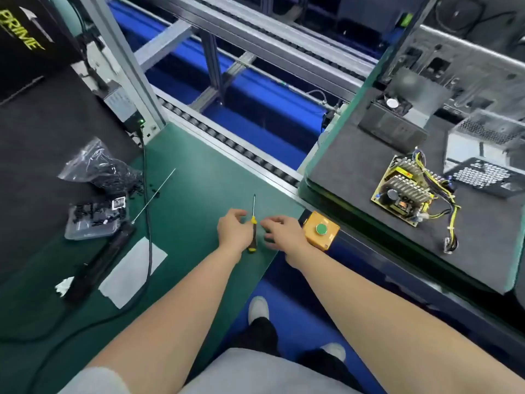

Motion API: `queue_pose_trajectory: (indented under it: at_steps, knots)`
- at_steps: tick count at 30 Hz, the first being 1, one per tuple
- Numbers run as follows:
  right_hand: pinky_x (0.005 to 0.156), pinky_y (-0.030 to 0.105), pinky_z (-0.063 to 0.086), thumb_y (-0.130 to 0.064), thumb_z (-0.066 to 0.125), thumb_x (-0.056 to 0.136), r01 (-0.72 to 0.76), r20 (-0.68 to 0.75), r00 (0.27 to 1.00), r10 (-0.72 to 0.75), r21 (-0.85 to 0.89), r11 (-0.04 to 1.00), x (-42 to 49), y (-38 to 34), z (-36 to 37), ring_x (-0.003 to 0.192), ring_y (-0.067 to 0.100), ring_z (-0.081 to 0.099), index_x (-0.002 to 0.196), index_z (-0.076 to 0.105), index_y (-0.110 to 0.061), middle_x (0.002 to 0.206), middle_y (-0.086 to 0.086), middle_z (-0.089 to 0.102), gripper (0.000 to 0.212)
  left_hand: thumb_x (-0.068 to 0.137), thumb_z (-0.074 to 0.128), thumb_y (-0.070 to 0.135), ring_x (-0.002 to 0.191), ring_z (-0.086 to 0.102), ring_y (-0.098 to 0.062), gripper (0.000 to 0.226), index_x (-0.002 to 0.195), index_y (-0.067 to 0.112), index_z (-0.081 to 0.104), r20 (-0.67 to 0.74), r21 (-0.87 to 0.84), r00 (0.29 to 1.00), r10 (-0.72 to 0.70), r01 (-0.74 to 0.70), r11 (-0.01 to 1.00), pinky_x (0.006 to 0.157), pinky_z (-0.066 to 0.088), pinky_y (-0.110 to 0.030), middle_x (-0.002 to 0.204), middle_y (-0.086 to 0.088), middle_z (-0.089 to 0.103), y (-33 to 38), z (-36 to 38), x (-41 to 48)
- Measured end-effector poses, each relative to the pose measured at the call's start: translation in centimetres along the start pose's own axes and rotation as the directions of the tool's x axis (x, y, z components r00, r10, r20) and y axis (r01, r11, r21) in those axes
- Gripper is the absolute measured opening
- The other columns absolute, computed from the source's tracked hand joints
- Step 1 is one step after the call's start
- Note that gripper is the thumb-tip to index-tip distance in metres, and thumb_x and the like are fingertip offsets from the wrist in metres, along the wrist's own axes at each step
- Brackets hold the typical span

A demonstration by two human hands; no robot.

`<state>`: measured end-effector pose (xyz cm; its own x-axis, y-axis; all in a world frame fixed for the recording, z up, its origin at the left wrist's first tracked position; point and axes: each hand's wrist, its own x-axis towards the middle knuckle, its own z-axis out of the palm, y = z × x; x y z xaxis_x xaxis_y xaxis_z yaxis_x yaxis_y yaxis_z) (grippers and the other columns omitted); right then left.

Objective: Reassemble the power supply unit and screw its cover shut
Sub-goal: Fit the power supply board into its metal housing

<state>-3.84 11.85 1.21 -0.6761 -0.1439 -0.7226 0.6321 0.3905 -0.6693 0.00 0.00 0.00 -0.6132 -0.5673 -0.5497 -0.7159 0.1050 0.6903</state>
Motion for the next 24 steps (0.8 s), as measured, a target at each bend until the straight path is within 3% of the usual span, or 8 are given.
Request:
queue_pose_trajectory:
  at_steps: [2,7,10,11,13,14,19,24]
  knots:
    - [0.092,0.046,0.063,-0.018,0.063,0.099,-0.039,-0.014,0.999,0.040,0.023,0.999,0.4,-0.3,0.5,0.101,0.027,0.072,0.121,0.068,-0.012,0.120,0.015,0.070,0.024,0.091,0.068,0.014,0.112,0.062,-0.024,0.035,0.126,0.015,0.064,-0.007,0.009,1.000,-0.019,0.019,1.000,0.091,0.048,-0.031,0.123,-0.008,0.065,0.0,0.1,0.6]
    - [0.091,0.054,0.062,-0.002,0.055,0.099,-0.100,0.028,0.995,0.098,0.087,0.991,1.1,0.5,1.9,0.107,0.038,0.073,0.119,0.066,-0.006,0.119,0.025,0.072,0.023,0.092,0.069,0.013,0.104,0.068,-0.022,0.026,0.118,0.013,0.070,0.020,-0.011,0.998,-0.068,0.068,0.998,0.090,0.054,-0.030,0.106,-0.005,0.074,-0.4,1.0,0.9]
    - [0.085,0.052,0.064,0.000,0.061,0.096,-0.091,0.005,0.996,0.092,0.127,0.988,1.0,0.8,2.0,0.095,0.035,0.074,0.106,0.065,-0.010,0.116,0.025,0.072,0.015,0.093,0.070,0.015,0.098,0.069,-0.019,0.018,0.111,0.015,0.075,0.026,-0.030,0.998,-0.054,0.055,0.998,0.081,0.054,-0.022,0.101,-0.002,0.075,-0.4,1.2,0.8]
    - [0.084,0.051,0.064,-0.001,0.064,0.095,-0.074,-0.013,0.997,0.077,0.160,0.984,0.9,0.8,1.9,0.096,0.036,0.074,0.103,0.063,-0.012,0.115,0.024,0.072,0.014,0.094,0.070,0.016,0.096,0.069,-0.016,0.017,0.110,0.016,0.075,0.024,-0.051,0.999,-0.039,0.040,0.998,0.071,0.052,-0.014,0.098,0.001,0.075,-0.2,1.2,0.7]
    - [0.081,0.049,0.065,-0.004,0.068,0.093,-0.021,-0.033,0.999,0.029,0.230,0.973,0.6,0.3,1.3,0.100,0.038,0.075,0.107,0.062,-0.011,0.114,0.021,0.073,0.017,0.094,0.069,0.019,0.087,0.067,-0.007,0.013,0.107,0.019,0.075,0.013,-0.102,1.000,0.005,-0.004,0.995,0.050,0.043,-0.005,0.088,0.012,0.070,0.8,1.2,0.2]
    - [0.081,0.049,0.065,-0.005,0.069,0.092,0.009,-0.042,0.999,0.001,0.255,0.967,0.5,-0.1,0.8,0.099,0.038,0.075,0.110,0.062,-0.009,0.114,0.020,0.073,0.020,0.094,0.069,0.020,0.086,0.066,-0.004,0.011,0.104,0.022,0.074,0.006,-0.124,1.000,0.030,-0.029,0.992,0.050,0.042,-0.006,0.086,0.015,0.069,1.7,1.3,-0.1]
    - [0.079,0.054,0.064,-0.006,0.069,0.090,0.214,-0.168,0.971,-0.168,0.308,0.927,-0.7,-3.6,-3.8,0.094,0.036,0.076,0.112,0.065,-0.010,0.106,0.018,0.075,0.023,0.090,0.072,0.025,0.089,0.072,-0.012,0.008,0.096,0.028,0.075,0.023,-0.245,0.986,0.163,-0.152,0.957,0.078,0.062,-0.036,0.091,0.008,0.076,7.8,3.0,-2.0]
    - [0.079,0.054,0.064,-0.018,0.075,0.087,0.455,-0.358,0.862,-0.358,0.239,0.858,-3.8,-6.8,-12.1,0.087,0.027,0.075,0.104,0.069,-0.018,0.092,0.008,0.077,0.017,0.087,0.073,0.024,0.091,0.072,-0.010,0.008,0.092,0.029,0.076,0.040,-0.354,0.930,0.366,-0.329,0.875,0.082,0.060,-0.035,0.091,0.009,0.077,15.3,6.8,-6.1]
